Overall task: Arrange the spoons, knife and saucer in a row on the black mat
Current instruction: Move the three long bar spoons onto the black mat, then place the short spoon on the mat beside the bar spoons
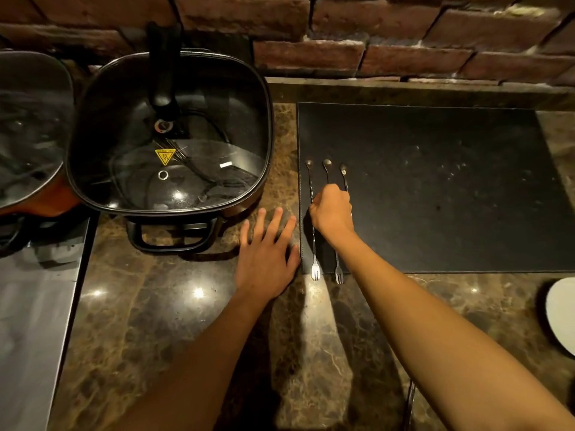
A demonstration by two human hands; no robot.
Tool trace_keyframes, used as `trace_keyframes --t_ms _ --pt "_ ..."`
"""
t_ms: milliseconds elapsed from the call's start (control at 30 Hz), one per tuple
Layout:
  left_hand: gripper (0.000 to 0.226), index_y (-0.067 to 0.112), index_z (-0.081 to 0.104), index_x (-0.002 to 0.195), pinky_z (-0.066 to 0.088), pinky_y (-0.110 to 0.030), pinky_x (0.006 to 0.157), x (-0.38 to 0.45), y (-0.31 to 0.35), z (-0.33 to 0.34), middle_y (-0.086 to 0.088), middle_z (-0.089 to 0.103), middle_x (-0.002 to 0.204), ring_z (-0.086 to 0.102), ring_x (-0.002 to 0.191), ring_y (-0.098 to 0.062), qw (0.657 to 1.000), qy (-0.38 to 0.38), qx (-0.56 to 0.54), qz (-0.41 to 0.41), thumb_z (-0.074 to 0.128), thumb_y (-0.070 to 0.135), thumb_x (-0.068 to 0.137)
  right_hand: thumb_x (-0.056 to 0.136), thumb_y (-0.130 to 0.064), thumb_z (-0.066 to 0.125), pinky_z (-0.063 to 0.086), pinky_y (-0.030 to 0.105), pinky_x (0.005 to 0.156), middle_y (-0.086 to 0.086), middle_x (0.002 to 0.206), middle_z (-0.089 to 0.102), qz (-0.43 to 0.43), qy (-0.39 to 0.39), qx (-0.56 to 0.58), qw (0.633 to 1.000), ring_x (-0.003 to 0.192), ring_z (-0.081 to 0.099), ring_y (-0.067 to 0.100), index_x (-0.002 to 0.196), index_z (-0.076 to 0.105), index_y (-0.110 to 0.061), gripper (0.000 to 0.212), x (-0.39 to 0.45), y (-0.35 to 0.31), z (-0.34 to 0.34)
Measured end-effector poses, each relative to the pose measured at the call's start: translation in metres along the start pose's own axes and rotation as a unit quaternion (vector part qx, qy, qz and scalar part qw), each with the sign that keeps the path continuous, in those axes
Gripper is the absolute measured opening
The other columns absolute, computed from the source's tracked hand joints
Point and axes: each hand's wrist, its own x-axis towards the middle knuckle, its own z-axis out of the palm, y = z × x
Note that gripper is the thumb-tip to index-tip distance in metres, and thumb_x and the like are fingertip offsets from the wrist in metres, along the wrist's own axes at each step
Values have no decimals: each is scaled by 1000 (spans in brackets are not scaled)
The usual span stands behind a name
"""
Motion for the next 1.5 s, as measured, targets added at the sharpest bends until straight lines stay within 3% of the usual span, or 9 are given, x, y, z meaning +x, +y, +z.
trace_keyframes --t_ms 200,300,433,567,667,900,1067,1333,1500 --pt "61 25 39 158 22 -61 122 -1 0 0 -6 30 169 23 157 -34 1000 1 0 1 36 46 101 89 -8 62 45 37 62 16 92 61 -2 -2 -3 1000 87 64 40 92 66 -3 7 -2 0 -1" --pt "61 26 37 158 21 -62 122 0 -2 2 -5 29 169 22 157 -34 1000 3 0 4 37 46 100 90 -12 63 53 40 66 9 81 56 -10 -7 12 1000 83 65 38 89 66 -3 9 -4 2 -8" --pt "61 28 37 157 25 -62 120 2 -3 4 -5 33 167 27 155 -34 1000 12 10 2 39 48 99 89 -11 58 59 48 73 12 86 68 -10 -14 104 994 84 69 30 77 65 -10 14 -13 20 -33" --pt "58 24 42 155 28 -61 118 1 -7 10 -8 39 164 34 151 -37 997 65 29 22 41 44 101 85 -11 61 59 44 72 3 71 69 25 39 148 988 73 68 23 73 67 -12 13 -45 69 -78" --pt "54 22 45 154 27 -61 118 0 -9 15 -9 42 162 35 150 -38 994 94 30 36 37 43 105 84 -10 62 54 38 66 6 69 68 71 66 137 986 68 66 24 68 65 -14 16 -90 123 -98" --pt "53 23 49 152 25 -60 119 1 -10 19 -9 45 161 35 150 -37 995 93 8 25 44 41 101 87 -11 68 42 28 65 0 70 64 174 25 83 981 71 63 21 78 63 -16 12 -215 211 -70" --pt "54 24 44 154 22 -59 121 -1 -8 17 -8 42 162 32 152 -36 996 80 26 23 41 42 103 87 -11 69 44 34 64 3 73 62 158 38 17 987 73 59 24 77 57 -16 16 -239 220 -50" --pt "55 22 42 156 21 -60 122 -3 -7 15 -9 40 163 30 153 -35 996 76 35 26 38 41 105 87 -10 66 53 40 63 3 71 65 177 33 39 983 69 63 22 82 63 -10 6 -233 219 -52" --pt "58 22 41 156 23 -62 121 -2 -5 12 -9 40 163 29 153 -36 998 54 36 20 36 43 102 86 -12 69 50 31 56 -1 65 63 154 43 102 982 60 62 12 76 56 -21 19 -199 206 -74"
